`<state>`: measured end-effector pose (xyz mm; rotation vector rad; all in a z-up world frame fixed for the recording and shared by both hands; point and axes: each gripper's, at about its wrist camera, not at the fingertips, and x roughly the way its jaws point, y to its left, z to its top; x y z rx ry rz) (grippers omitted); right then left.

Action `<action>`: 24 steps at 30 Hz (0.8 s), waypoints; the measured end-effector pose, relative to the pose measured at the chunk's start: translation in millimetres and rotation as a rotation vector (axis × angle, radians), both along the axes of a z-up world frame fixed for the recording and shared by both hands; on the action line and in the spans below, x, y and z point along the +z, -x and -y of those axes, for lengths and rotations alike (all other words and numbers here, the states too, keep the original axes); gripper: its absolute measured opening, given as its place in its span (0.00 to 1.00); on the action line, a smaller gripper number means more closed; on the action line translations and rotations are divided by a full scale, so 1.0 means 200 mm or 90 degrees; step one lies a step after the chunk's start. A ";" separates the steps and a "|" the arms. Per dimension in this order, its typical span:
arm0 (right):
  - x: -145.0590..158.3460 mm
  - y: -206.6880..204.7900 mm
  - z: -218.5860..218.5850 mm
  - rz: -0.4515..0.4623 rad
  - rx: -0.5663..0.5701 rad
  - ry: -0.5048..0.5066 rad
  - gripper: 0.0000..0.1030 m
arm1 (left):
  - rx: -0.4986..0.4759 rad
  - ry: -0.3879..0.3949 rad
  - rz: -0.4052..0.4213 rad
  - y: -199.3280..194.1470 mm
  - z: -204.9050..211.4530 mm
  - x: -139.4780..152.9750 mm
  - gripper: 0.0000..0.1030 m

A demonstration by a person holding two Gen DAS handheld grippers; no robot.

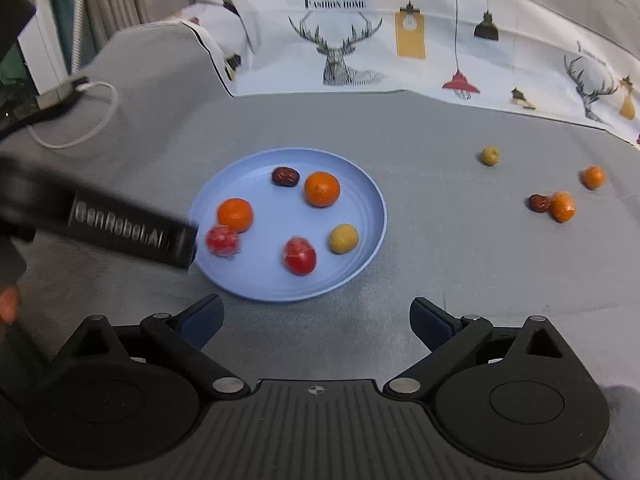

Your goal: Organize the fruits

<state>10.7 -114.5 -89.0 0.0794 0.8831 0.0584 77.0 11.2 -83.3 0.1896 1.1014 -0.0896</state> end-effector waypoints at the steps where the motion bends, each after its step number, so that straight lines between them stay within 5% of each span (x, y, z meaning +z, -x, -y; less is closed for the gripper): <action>1: 0.02 0.03 -0.01 0.008 -0.001 0.007 0.97 | -0.001 0.000 0.002 0.05 -0.01 0.01 1.00; 12: 0.22 0.40 -0.01 0.130 -0.010 0.026 0.99 | 0.015 0.010 0.060 0.39 -0.07 0.17 1.00; 24: 0.28 0.49 0.00 0.165 -0.021 0.024 0.99 | 0.007 0.009 0.091 0.48 -0.03 0.25 1.00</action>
